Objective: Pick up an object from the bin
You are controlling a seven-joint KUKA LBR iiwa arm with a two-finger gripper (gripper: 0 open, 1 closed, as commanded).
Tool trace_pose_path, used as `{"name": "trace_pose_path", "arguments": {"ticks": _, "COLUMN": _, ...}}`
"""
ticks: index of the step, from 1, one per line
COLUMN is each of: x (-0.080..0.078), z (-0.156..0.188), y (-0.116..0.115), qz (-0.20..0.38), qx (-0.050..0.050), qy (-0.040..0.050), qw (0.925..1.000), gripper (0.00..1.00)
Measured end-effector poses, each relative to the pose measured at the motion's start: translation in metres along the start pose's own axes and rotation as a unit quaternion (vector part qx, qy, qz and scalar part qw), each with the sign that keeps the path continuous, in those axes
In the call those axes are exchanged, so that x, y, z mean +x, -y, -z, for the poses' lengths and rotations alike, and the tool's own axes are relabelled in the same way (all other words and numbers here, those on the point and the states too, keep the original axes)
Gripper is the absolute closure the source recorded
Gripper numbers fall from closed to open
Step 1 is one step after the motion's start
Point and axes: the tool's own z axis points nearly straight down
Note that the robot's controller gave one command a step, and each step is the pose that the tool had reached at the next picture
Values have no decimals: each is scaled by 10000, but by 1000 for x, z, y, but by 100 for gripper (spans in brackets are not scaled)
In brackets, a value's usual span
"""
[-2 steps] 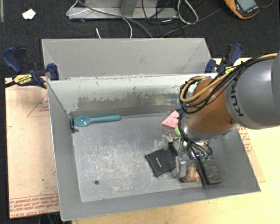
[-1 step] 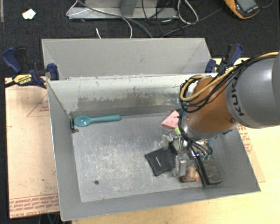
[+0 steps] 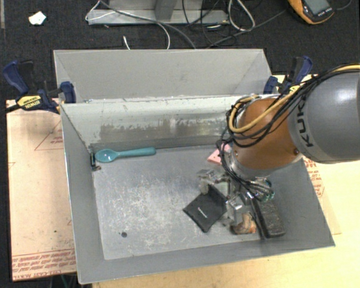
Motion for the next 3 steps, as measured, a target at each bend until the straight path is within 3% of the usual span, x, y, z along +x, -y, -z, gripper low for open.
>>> {"name": "trace_pose_path", "arguments": {"ticks": 1, "x": 5, "z": -3, "y": 9, "qz": -1564, "qx": -15, "qy": -13, "qw": 9877, "gripper": 100}}
{"name": "trace_pose_path", "arguments": {"ticks": 2, "x": 5, "z": -3, "y": 9, "qz": -1566, "qx": -15, "qy": -12, "qw": 9877, "gripper": 100}}
{"name": "trace_pose_path", "arguments": {"ticks": 3, "x": 5, "z": 26, "y": 9, "qz": -1565, "qx": -15, "qy": -14, "qw": 9877, "gripper": 100}}
